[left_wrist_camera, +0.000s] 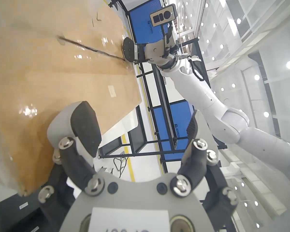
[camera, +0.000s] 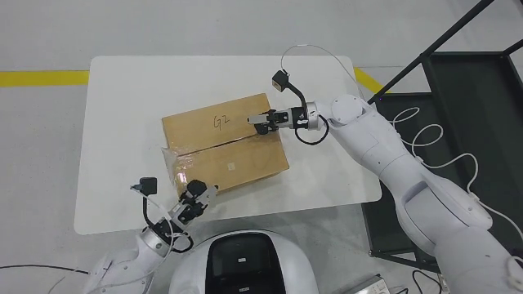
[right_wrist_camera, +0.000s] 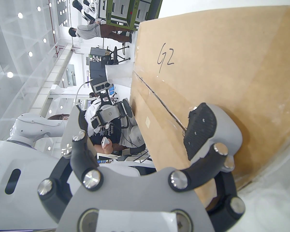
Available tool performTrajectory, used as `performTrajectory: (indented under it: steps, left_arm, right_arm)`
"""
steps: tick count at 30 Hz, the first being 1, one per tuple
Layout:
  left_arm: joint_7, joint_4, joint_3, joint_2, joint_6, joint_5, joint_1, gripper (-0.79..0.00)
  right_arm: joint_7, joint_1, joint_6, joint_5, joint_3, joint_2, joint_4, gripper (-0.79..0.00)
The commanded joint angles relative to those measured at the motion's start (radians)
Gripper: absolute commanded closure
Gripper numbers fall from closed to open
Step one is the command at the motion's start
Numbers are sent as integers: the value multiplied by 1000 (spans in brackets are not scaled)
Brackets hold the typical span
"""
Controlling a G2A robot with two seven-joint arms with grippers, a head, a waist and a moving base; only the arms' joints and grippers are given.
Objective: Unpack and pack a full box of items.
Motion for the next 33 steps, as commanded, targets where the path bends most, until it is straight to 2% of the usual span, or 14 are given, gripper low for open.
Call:
performTrajectory:
  steps: [1,12,18,23,33]
  left_arm:
    - [-25,-2,-20,4,-27,-31,25,-785]
    - [-35,6,-123,17,-203,-263,120,-785]
    - [8,18,-159,17,-258,-364,117,-785]
    - [59,37,-163,12,-235,-365,83,-785]
    - [59,37,-163,12,-235,-365,83,-785]
  right_arm:
    - [0,0,0,0,0,0,0,-785]
    - [0,0,0,0,0,0,0,-785]
    - [0,0,0,0,0,0,0,-785]
    - [0,0,0,0,0,0,0,-785]
    - [0,0,0,0,0,0,0,-785]
